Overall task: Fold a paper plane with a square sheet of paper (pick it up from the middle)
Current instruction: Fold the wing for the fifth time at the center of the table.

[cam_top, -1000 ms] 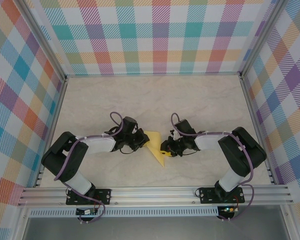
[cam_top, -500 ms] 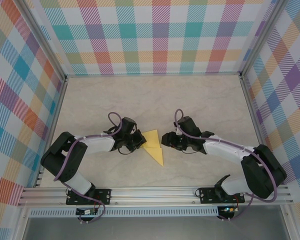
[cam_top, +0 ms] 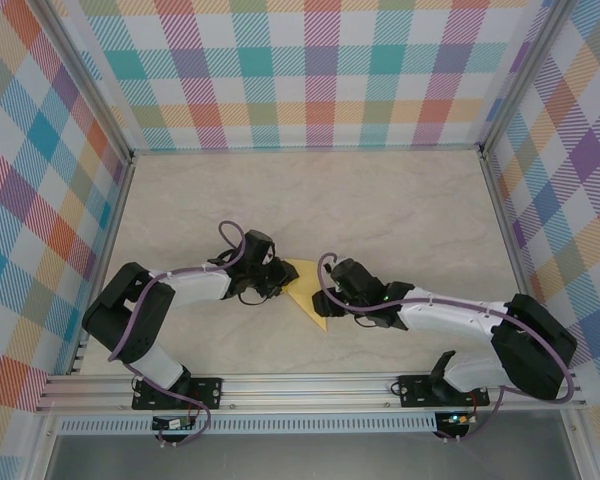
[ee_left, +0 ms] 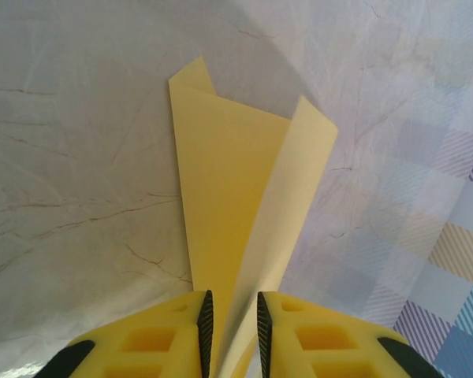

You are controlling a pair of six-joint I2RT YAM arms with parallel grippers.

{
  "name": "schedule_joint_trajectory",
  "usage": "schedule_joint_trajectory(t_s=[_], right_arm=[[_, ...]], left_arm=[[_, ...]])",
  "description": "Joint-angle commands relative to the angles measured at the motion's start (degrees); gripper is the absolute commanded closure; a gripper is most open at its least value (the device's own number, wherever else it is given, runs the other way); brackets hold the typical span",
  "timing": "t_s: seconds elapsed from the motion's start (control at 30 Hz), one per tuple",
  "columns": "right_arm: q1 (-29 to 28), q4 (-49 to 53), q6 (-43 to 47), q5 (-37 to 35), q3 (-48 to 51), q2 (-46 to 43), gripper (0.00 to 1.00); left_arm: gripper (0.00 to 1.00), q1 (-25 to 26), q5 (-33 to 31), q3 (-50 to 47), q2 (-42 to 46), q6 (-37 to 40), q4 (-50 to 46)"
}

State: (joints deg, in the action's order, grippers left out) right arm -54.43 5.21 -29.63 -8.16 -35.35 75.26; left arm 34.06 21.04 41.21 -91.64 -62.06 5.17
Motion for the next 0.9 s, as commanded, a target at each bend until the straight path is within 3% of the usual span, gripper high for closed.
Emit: schedule_joint_trajectory(t_s=[0.0, 0.23, 0.4, 0.57, 0.87], right_arm=[[-2.94, -3.13, 7.09, -6.33, 1.15, -1.02, 0.46], [-12.02, -5.63, 17.09, -14.86, -0.50, 3.94, 0.47], [-15.88, -4.15, 18.73, -22.62, -4.05, 10.57, 0.49], [-17.20, -4.40, 18.04, -27.90, -4.45, 13.26, 0.51], [-17.24, -4.70, 17.29, -28.49, -3.76, 14.72, 0.57]], left_arm=[[0.76, -0.77, 1.90, 1.56, -1.15, 0.27, 1.59], [0.82, -0.78, 2.25, 2.72, -1.44, 0.72, 0.40], [0.83, -0.77, 2.53, 2.77, -1.79, 0.72, 0.30], [0.83, -0.79, 2.52, 2.88, -1.70, 0.73, -0.06], [0.83, -0.79, 2.59, 3.18, -2.06, 0.72, -0.21]])
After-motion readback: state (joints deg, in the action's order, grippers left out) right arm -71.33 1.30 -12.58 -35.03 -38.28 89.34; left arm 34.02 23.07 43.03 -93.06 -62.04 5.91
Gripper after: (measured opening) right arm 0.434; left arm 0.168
